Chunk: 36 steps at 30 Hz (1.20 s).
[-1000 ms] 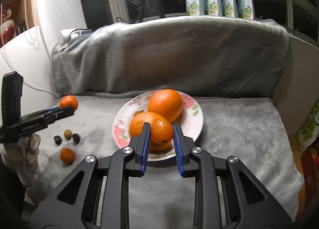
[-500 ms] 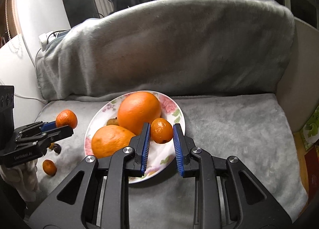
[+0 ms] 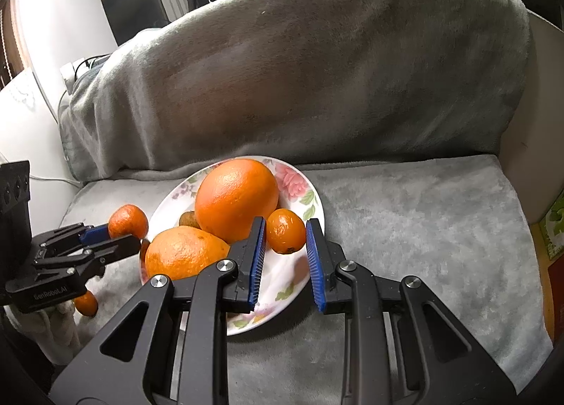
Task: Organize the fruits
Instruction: 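Carry the tangerine in the left gripper while the right carries the kumquat to the plate, then open both grippers to drop the tangerine and kumquat onto the plate, then move the left gripper to a dark plum while the right gripper approaches a dark cherry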
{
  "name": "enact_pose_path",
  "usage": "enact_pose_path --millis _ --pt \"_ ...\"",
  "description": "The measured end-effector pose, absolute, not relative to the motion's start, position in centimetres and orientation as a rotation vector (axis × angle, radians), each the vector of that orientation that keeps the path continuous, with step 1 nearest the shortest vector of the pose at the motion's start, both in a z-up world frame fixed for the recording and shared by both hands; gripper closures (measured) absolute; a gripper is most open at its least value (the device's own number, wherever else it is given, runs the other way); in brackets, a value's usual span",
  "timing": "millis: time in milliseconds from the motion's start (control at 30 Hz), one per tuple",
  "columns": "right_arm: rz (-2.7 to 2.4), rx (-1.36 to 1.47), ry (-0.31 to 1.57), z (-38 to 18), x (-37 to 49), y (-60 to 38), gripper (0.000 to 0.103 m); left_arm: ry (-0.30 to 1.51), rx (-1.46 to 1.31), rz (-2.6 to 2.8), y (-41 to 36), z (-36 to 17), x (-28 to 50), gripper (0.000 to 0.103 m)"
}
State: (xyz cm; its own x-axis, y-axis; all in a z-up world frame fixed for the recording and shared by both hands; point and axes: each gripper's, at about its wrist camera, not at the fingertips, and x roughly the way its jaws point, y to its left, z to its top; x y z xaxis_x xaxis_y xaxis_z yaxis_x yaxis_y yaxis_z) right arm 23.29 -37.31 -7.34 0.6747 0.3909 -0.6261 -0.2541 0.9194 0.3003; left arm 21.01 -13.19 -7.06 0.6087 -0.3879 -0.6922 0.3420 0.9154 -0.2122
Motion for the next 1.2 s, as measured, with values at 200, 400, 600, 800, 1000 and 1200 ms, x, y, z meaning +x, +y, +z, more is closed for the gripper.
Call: enact_pose_path --millis 200,400,600,800,1000,1200 --pt "0.369 0.221 0.736 -7.3 23.2 -37.5 0.05 0.81 -0.064 -0.433 -13.2 -7.1 21.0 0.063" --pt "0.354 0.234 0.709 -6.7 22.8 -37.8 0.023 0.773 -0.08 -0.457 -13.2 -6.3 20.7 0.033" --pt "0.351 0.256 0.693 -6.2 22.7 -38.0 0.01 0.761 -0.064 -0.464 -13.4 -6.0 20.2 0.03" --pt "0.341 0.229 0.692 -5.7 22.4 -37.7 0.006 0.751 -0.049 -0.463 -13.7 -5.7 19.7 0.025" --pt "0.335 0.234 0.665 -4.9 21.6 -37.5 0.006 0.731 -0.034 -0.46 -13.6 -5.0 18.8 0.025" --pt "0.337 0.226 0.651 -4.0 20.1 -37.0 0.006 0.712 -0.045 -0.457 -12.9 -4.0 17.5 0.025"
